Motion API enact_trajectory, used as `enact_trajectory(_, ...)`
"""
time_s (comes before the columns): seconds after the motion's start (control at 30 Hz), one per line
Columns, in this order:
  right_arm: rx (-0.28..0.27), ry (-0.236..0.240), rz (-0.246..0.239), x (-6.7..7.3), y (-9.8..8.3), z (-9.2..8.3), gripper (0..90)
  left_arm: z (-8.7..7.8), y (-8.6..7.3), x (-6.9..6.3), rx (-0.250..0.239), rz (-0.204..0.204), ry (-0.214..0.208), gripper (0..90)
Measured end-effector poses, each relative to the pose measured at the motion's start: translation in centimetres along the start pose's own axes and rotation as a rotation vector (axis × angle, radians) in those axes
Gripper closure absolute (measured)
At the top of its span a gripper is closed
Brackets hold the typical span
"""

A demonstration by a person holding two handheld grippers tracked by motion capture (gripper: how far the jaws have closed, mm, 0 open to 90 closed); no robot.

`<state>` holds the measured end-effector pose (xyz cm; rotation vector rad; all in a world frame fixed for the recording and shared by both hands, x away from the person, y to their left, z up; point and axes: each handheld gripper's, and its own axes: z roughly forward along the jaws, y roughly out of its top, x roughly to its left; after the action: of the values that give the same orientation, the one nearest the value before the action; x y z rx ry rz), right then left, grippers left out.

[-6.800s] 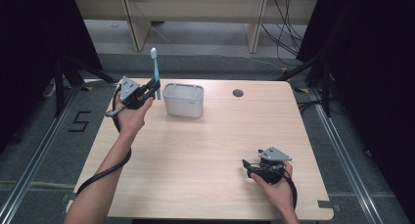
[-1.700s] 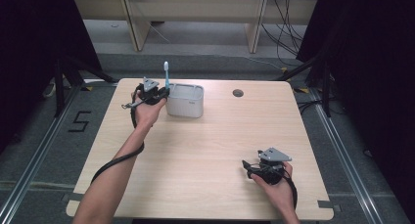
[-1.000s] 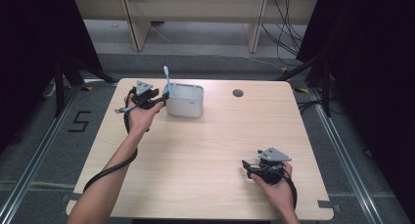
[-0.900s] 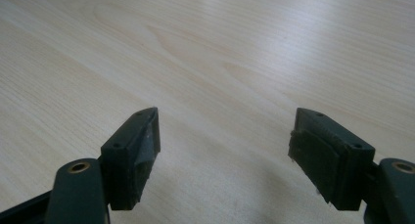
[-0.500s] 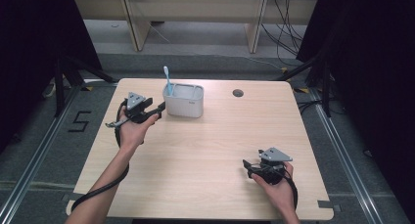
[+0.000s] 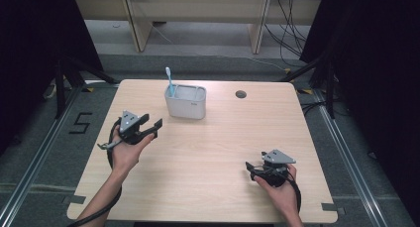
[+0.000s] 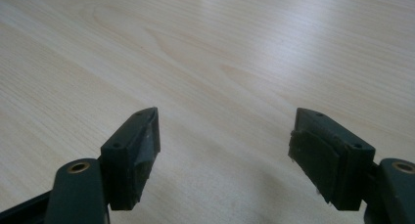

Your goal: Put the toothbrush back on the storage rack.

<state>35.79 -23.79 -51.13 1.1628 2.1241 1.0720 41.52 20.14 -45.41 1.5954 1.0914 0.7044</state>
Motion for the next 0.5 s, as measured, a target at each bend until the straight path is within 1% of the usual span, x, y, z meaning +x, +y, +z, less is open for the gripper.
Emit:
enact_trajectory(0.03, -0.004, 0.002, 0.011, 0.1, 0.0, 0.1, 27.3, -0.3, -0.4, -0.1, 0.002, 0.003, -0.003, 41.7)
enact_trajectory(0.07, -0.007, 0.002, -0.002, 0.0, 0.0, 0.1, 27.3, -0.5, -0.9, -0.1, 0.007, 0.002, -0.002, 41.7)
enact_trajectory(0.1, -0.007, 0.002, -0.002, 0.0, 0.0, 0.1, 27.3, -0.7, -1.4, -0.1, 0.006, -0.005, -0.008, 41.7)
enact_trajectory(0.13, 0.002, 0.001, 0.025, 0.2, 0.0, 0.0, 27.3, -1.0, -1.9, -0.1, 0.011, -0.008, -0.008, 41.8)
enact_trajectory(0.17, -0.006, 0.001, 0.003, 0.1, 0.0, 0.1, 27.3, -1.2, -2.3, -0.2, 0.012, -0.011, -0.006, 41.9)
enact_trajectory(0.2, -0.008, -0.001, -0.006, 0.0, 0.0, 0.1, 27.3, -1.5, -2.9, -0.3, 0.016, -0.015, -0.006, 42.0)
enact_trajectory(0.27, -0.005, 0.0, -0.007, 0.0, 0.0, 0.0, 27.3, -1.9, -3.7, -0.5, 0.015, -0.015, -0.008, 42.1)
enact_trajectory(0.3, -0.001, 0.0, -0.008, 0.0, 0.0, 0.0, 27.3, -2.1, -4.1, -0.6, 0.011, -0.013, -0.005, 42.3)
enact_trajectory(0.33, -0.008, -0.002, -0.006, 0.0, 0.0, 0.1, 27.3, -2.3, -4.6, -0.7, 0.006, -0.006, -0.004, 42.5)
enact_trajectory(0.37, -0.008, -0.002, -0.005, 0.0, 0.0, 0.1, 27.3, -2.5, -5.0, -0.8, -0.004, -0.004, -0.004, 42.8)
enact_trajectory(0.4, -0.007, 0.0, -0.006, 0.0, 0.0, 0.1, 27.3, -2.6, -5.6, -0.8, -0.026, -0.008, -0.004, 43.2)
enact_trajectory(0.43, -0.002, 0.002, 0.009, 0.2, 0.0, 0.1, 27.3, -2.8, -5.9, -0.8, -0.019, 0.001, 0.0, 43.3)
enact_trajectory(0.47, -0.007, 0.0, -0.011, 0.1, 0.0, 0.1, 27.3, -2.9, -6.2, -0.8, -0.018, 0.001, 0.003, 43.3)
enact_trajectory(0.5, 0.001, 0.022, 0.008, 0.2, 0.0, 0.2, 27.3, -3.0, -6.5, -0.8, -0.021, 0.0, 0.003, 43.3)
